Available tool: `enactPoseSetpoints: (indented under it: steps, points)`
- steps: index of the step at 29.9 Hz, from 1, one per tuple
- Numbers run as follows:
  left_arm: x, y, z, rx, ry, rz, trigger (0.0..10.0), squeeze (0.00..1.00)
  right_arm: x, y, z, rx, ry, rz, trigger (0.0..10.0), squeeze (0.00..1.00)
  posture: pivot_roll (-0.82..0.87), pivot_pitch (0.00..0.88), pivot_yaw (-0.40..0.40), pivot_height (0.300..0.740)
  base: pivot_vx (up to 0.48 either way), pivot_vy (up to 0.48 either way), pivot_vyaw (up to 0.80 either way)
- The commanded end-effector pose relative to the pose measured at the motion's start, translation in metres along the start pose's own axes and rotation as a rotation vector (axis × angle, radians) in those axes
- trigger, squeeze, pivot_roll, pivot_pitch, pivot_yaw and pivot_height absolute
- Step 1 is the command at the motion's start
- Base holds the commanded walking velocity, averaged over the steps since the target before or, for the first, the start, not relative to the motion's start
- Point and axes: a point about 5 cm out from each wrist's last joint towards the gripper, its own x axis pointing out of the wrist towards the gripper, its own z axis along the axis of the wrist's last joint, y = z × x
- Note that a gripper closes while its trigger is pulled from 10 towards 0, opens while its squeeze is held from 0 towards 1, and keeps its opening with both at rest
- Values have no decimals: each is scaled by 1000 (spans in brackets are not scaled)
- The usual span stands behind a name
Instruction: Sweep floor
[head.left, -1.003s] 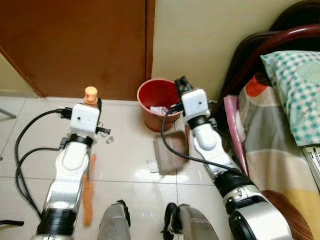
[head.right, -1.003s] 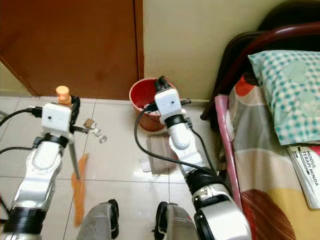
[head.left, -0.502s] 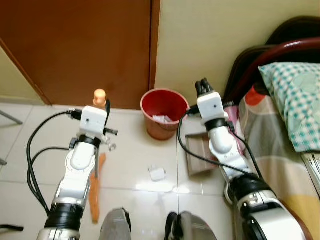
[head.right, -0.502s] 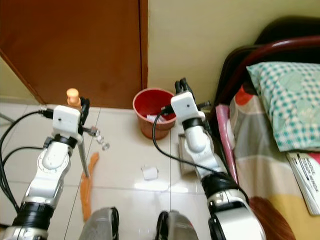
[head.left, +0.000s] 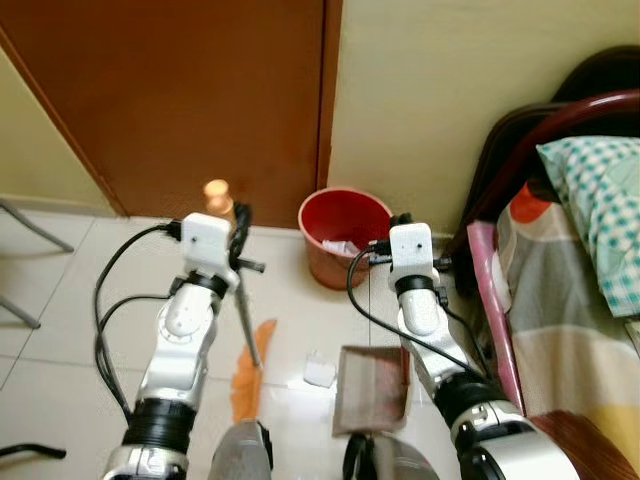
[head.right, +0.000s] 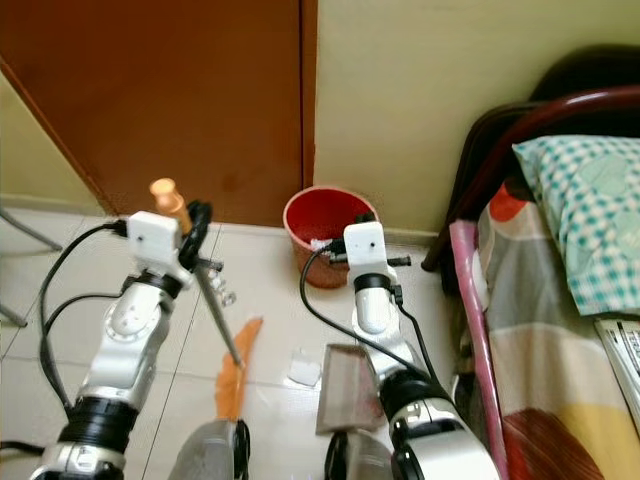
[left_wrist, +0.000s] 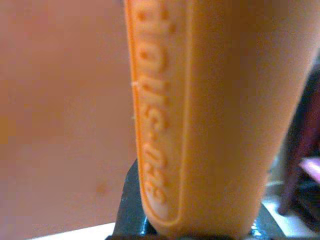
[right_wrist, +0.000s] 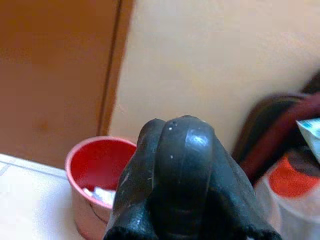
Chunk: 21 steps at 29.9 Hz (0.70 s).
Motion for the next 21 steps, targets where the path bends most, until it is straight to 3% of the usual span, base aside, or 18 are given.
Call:
enactPoseSetpoints:
  steps: [1,8,14,21]
  points:
    - [5,-12,5,-48,-46,-49,10000,0,5,2,8,-22,-27,-8,10000,0,130,70,-11,740,0,0,0]
    - [5,-18,5,-99,-48,-96,10000,0,8,5,13,2,-38,-10,10000,0,134,74,-12,740,0,0,0]
    - [4,-17,3,-103,-44,-79,10000,0,14,-4,19,20,-65,-22,10000,0,124,73,-10,740,0,0,0]
    - [0,-6,-3,-65,-24,-34,10000,0,19,-18,16,-36,-64,-69,10000,0,121,76,-7,740,0,0,0]
